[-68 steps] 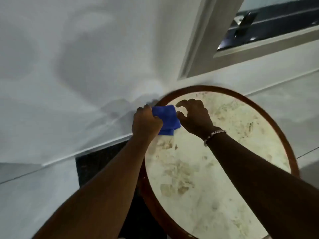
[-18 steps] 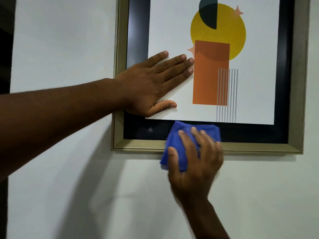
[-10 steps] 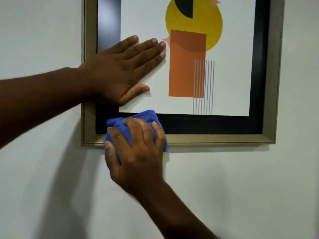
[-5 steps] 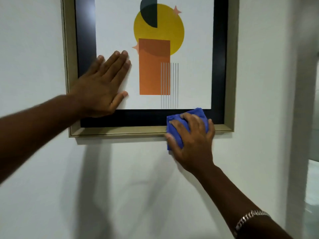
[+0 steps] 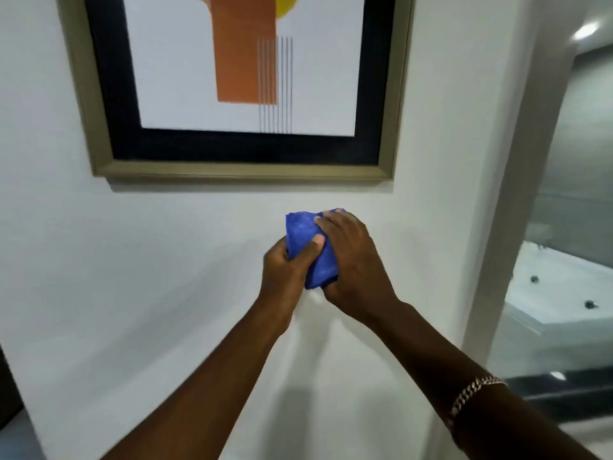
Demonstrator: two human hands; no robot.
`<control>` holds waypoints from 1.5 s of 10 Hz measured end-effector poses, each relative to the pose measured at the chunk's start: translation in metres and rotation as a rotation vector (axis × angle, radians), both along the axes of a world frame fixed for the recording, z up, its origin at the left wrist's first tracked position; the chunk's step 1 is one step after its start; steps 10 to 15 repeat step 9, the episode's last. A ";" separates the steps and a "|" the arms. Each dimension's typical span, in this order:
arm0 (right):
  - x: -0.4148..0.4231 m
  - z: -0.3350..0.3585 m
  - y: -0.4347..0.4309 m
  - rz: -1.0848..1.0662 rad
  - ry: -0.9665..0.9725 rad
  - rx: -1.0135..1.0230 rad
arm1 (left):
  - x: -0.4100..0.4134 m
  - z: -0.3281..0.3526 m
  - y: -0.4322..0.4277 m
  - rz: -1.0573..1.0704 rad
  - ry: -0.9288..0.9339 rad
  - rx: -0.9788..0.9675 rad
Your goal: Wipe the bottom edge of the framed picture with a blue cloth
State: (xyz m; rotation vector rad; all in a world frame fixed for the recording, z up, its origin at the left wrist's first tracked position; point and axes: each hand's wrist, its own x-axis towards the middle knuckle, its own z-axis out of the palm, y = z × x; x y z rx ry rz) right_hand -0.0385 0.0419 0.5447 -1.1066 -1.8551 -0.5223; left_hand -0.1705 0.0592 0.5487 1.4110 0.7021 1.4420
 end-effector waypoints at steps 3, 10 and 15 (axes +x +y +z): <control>0.091 -0.162 -0.038 0.239 1.109 -0.920 | 0.060 -0.154 -0.005 -0.263 -0.053 -0.462; 0.141 -0.601 -0.115 -0.732 1.130 -0.997 | 0.144 -0.592 -0.067 -0.255 0.596 -0.890; 0.141 -0.601 -0.115 -0.732 1.130 -0.997 | 0.144 -0.592 -0.067 -0.255 0.596 -0.890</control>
